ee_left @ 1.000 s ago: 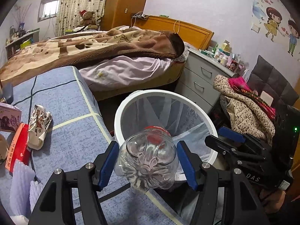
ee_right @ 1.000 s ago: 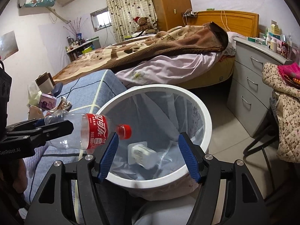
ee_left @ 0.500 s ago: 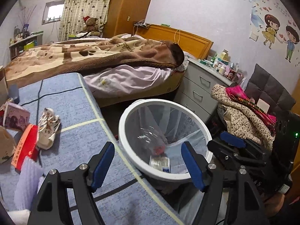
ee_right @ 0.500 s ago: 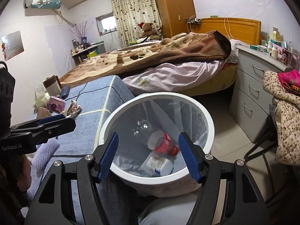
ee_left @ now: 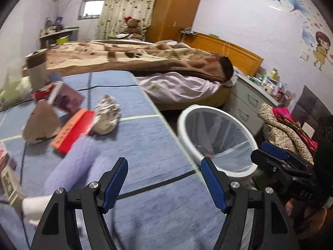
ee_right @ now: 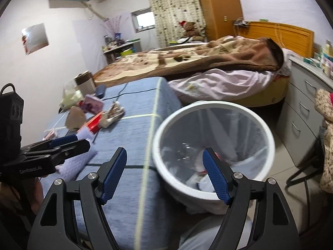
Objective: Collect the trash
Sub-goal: 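Move both open tools back over the trash on the bed cover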
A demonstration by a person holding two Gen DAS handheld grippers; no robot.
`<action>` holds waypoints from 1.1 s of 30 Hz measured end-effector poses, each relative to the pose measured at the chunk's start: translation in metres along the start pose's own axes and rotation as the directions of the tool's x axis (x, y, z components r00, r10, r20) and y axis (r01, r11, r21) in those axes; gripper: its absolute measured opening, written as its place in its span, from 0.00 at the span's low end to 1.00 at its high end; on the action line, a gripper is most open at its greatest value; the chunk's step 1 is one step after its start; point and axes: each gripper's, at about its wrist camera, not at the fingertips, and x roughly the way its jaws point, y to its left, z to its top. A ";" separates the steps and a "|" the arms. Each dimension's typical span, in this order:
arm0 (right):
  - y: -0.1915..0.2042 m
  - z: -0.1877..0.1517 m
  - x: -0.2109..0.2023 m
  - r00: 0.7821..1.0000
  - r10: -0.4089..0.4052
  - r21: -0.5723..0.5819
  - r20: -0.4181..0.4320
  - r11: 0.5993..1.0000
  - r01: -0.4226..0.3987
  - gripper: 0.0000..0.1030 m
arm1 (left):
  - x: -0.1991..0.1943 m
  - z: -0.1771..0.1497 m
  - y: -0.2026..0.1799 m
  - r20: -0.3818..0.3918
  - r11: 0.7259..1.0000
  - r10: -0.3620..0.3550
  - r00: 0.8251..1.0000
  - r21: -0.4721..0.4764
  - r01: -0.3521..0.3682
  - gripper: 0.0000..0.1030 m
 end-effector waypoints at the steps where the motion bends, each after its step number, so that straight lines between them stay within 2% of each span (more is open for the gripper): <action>1: 0.004 0.000 0.001 1.000 0.010 -0.006 -0.005 1.000 -0.010 0.75 | -0.003 -0.002 0.004 0.004 1.000 0.007 1.000 -0.006 -0.007 0.70; 10: 0.030 -0.003 0.003 0.996 0.082 -0.037 -0.026 0.996 -0.083 0.74 | -0.034 -0.024 0.041 0.021 0.992 0.089 0.996 -0.097 -0.086 0.68; 23: 0.054 -0.006 0.012 0.990 0.125 -0.062 -0.065 0.990 -0.129 0.74 | -0.065 -0.046 0.076 0.046 0.967 0.202 0.978 -0.168 -0.192 0.68; 28: 0.064 -0.009 0.017 0.986 0.139 -0.075 -0.093 0.986 -0.146 0.63 | -0.076 -0.052 0.096 0.046 0.948 0.256 0.966 -0.205 -0.242 0.66; 33: 0.077 -0.011 0.028 0.979 0.154 -0.090 -0.131 0.982 -0.166 0.63 | -0.083 -0.057 0.117 0.039 0.930 0.293 0.955 -0.243 -0.275 0.66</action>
